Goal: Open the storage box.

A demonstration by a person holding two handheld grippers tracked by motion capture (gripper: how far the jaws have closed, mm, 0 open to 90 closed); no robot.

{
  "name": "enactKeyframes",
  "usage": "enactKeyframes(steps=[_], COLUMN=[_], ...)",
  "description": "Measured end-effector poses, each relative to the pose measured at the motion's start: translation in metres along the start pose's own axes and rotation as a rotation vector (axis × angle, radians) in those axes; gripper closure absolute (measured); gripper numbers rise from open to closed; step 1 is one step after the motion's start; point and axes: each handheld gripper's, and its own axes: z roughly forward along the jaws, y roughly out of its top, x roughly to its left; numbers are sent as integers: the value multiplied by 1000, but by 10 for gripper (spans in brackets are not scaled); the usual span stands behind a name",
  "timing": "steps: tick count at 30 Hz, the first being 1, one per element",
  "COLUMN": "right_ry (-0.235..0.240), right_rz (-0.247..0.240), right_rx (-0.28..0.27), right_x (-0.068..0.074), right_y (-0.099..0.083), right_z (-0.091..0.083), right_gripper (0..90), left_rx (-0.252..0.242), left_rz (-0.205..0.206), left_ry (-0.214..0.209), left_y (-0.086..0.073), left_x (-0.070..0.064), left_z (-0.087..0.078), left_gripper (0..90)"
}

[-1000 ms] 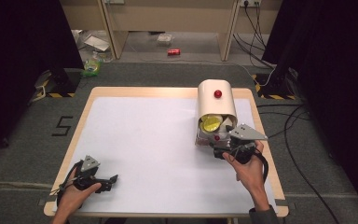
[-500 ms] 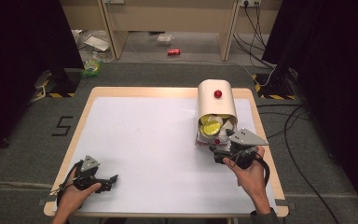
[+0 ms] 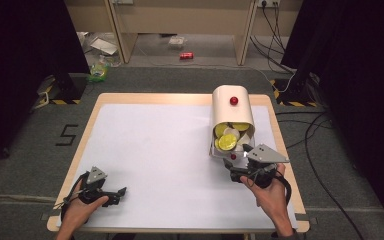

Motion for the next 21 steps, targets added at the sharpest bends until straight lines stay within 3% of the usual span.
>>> enactKeyframes(steps=[21], right_ry=[13], right_rz=[-15], right_rx=[10], right_x=[11], right_y=[-8], right_z=[-12], right_gripper=[224], left_rx=[0], left_rz=[0], left_ry=[0], left_y=[0], left_x=[0], left_z=[0], left_gripper=[0])
